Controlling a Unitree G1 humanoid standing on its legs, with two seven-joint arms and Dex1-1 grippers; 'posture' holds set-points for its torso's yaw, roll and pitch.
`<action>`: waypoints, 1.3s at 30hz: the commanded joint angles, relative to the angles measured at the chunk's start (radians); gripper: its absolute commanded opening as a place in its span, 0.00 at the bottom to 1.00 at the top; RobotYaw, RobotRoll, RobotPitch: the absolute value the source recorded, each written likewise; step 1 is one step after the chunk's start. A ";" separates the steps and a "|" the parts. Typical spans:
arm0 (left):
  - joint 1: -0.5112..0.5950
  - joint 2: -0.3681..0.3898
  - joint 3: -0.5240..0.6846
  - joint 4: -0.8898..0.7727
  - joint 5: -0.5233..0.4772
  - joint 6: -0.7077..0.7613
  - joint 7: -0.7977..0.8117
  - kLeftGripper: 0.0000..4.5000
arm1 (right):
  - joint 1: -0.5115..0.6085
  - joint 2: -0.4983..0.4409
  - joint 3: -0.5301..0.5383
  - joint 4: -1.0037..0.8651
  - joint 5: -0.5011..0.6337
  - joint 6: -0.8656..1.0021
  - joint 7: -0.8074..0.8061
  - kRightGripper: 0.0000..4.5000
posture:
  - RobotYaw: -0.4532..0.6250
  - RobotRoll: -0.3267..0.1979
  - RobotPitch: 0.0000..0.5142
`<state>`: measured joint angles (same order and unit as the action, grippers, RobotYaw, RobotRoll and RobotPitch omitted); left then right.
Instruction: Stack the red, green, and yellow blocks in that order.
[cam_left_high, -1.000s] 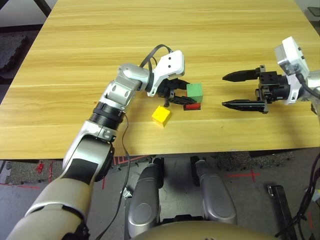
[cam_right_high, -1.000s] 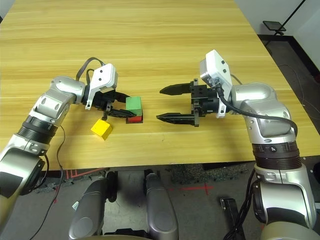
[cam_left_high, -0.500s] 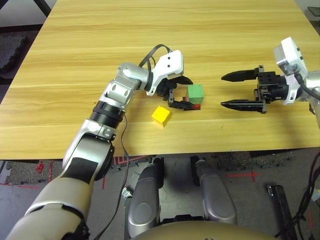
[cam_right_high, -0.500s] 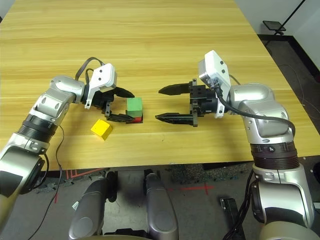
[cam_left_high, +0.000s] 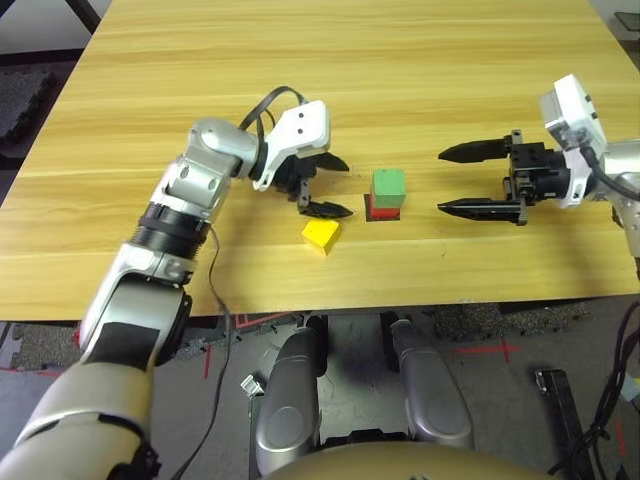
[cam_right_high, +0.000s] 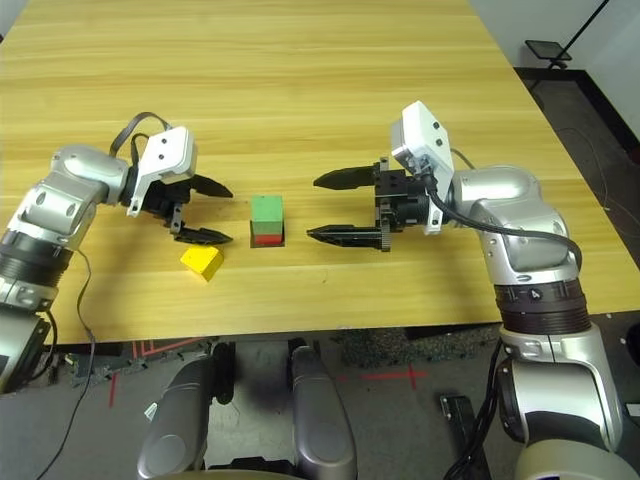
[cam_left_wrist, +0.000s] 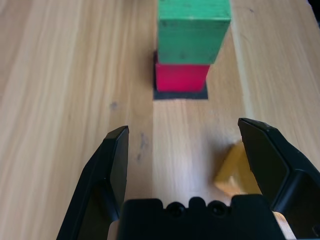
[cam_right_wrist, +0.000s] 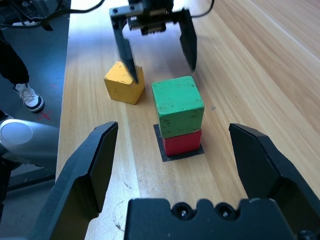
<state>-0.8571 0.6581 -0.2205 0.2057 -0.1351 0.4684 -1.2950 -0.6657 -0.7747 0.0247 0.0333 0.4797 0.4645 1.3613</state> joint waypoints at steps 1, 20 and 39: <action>0.026 0.033 0.097 -0.121 -0.041 0.171 0.105 0.99 | 0.017 -0.004 -0.003 -0.008 -0.001 -0.007 -0.003 1.00 | 0.69 0.79 0.55; 0.424 -0.106 0.346 -0.841 -0.189 0.593 0.648 0.99 | 0.040 0.036 0.010 0.006 -0.002 -0.020 -0.025 1.00 | 0.74 0.86 0.53; 0.514 -0.114 0.344 -1.007 -0.416 0.852 0.771 0.99 | 0.031 0.072 0.017 0.050 -0.036 -0.053 -0.037 1.00 | 0.75 0.85 0.53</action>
<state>-0.3497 0.5392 0.1347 -0.7683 -0.5248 1.2674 -0.5341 -0.6418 -0.7028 0.0313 0.0817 0.4500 0.4187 1.3238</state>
